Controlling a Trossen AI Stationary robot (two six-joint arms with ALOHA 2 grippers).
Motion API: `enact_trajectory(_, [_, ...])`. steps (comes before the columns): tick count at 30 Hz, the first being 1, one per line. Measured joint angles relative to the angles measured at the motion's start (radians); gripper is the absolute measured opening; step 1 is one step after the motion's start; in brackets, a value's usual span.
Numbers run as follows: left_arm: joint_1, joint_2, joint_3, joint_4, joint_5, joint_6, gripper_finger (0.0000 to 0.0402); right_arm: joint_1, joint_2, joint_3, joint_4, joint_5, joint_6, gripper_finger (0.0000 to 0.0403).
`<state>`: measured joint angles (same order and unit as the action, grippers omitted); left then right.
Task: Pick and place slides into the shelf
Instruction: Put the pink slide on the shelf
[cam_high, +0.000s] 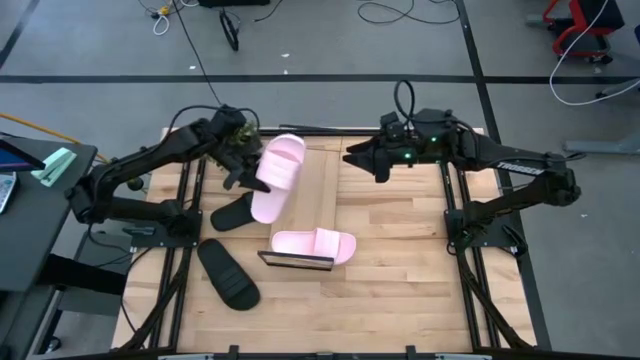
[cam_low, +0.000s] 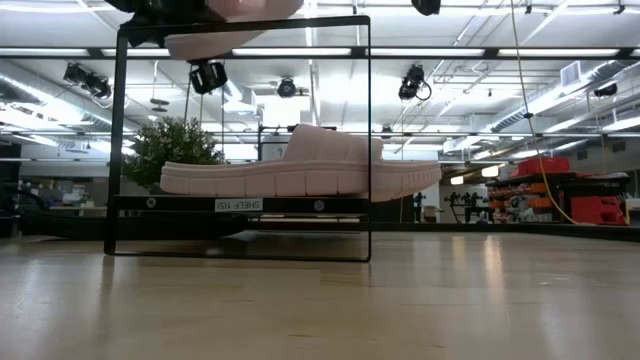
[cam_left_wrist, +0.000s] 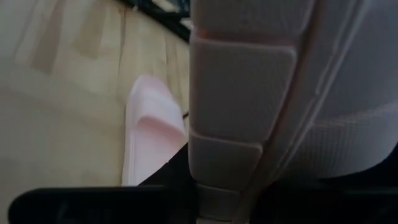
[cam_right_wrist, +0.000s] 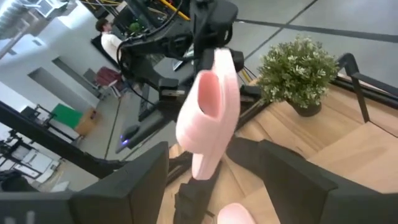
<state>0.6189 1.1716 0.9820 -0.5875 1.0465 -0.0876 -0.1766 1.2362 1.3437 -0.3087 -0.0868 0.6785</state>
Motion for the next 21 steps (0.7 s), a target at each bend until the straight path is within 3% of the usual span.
enact_trajectory(4, [-0.024, 0.036, 0.054, -0.156, -0.032, 0.129, 0.0092, -0.012, 0.001, 0.000, -0.002, -0.011, -0.001, 0.0254])
enact_trajectory(11, [-0.101, 0.176, 0.300, -0.550, -0.243, 0.462, 0.0093, -0.016, 0.056, 0.000, -0.009, -0.049, -0.019, 0.0254])
enact_trajectory(21, [-0.102, 0.382, 0.526, -0.755, -0.366, 0.643, 0.0086, -0.027, 0.124, 0.000, 0.003, -0.040, -0.116, 0.0254])
